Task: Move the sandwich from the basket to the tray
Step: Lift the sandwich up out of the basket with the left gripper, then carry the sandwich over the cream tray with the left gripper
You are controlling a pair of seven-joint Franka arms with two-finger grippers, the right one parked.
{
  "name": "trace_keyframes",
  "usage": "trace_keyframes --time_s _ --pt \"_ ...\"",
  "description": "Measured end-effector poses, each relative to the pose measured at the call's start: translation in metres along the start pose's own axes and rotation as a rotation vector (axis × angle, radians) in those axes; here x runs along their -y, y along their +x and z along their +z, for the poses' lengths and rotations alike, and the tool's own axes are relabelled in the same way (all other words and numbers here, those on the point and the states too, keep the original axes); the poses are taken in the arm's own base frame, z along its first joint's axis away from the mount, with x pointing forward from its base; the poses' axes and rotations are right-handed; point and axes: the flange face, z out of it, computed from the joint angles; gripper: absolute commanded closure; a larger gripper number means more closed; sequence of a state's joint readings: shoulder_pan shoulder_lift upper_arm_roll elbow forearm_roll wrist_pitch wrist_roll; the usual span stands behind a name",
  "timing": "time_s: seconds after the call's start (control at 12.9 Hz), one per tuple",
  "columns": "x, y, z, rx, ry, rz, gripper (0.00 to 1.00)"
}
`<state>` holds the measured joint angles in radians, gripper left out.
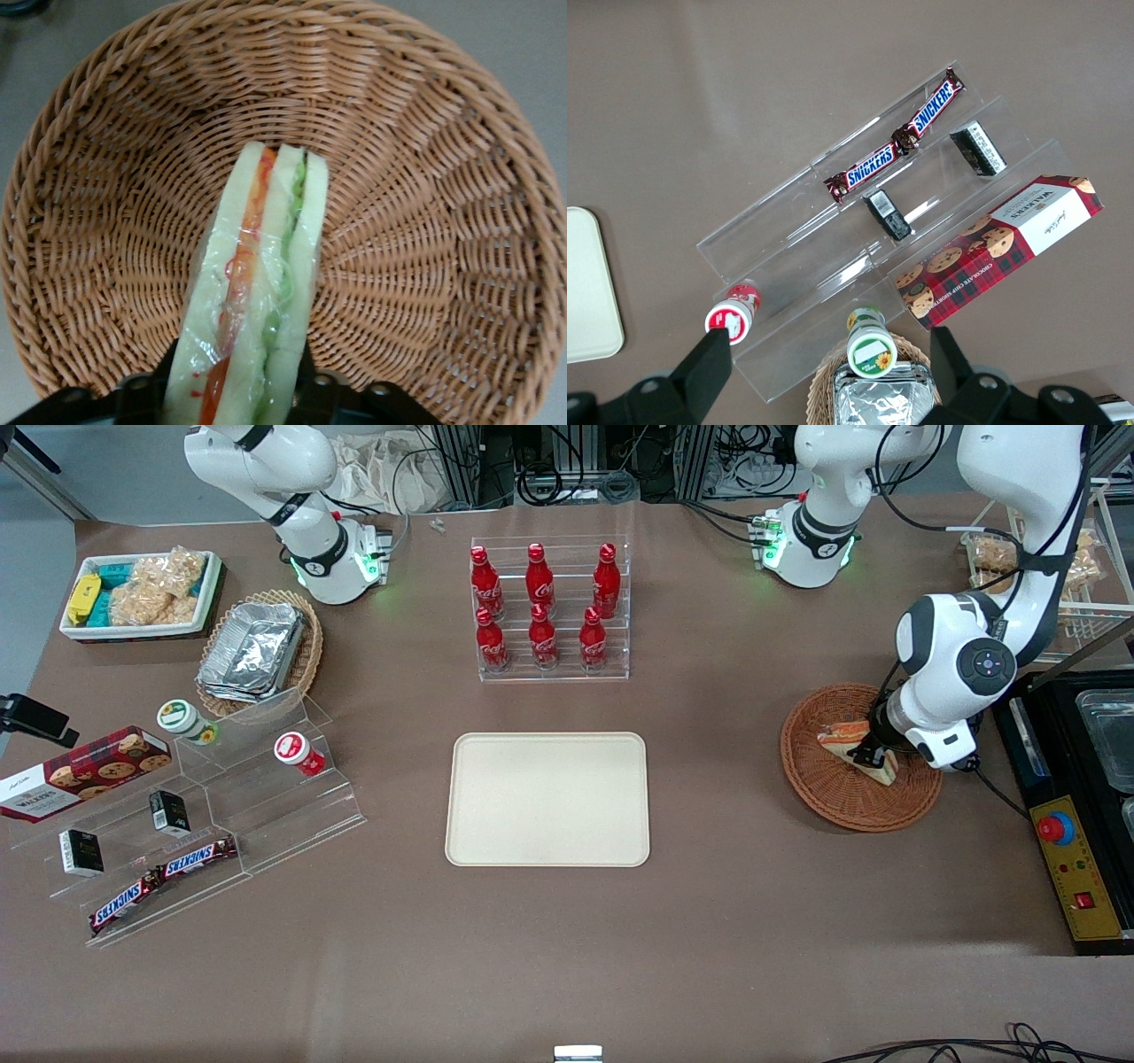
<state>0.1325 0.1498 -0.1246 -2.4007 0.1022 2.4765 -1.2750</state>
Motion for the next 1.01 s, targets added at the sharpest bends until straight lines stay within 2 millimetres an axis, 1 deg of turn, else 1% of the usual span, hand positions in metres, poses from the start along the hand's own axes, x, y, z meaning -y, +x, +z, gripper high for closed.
trace_keyframes --time_s 0.16,0.31,0.39,0.47,0.54,0.62,0.85,0.93,1.01 --pt "-0.004 0.001 -0.005 -0.005 -0.012 0.005 1.00" --pt "-0.011 0.003 -0.014 -0.012 -0.019 0.022 1.00" --pt "-0.016 0.005 -0.023 -0.011 -0.003 0.036 1.00" --pt "-0.023 0.009 -0.038 -0.006 0.026 0.051 1.00" --pt "-0.030 0.014 -0.059 0.001 0.062 0.070 1.00" --pt "-0.038 0.020 -0.085 0.009 0.097 0.099 1.00" --pt "-0.053 0.031 -0.178 0.028 0.153 0.220 1.00" --pt "-0.057 0.030 -0.209 0.033 0.152 0.271 1.00" --pt "-0.063 0.021 -0.239 0.037 0.140 0.336 1.00"
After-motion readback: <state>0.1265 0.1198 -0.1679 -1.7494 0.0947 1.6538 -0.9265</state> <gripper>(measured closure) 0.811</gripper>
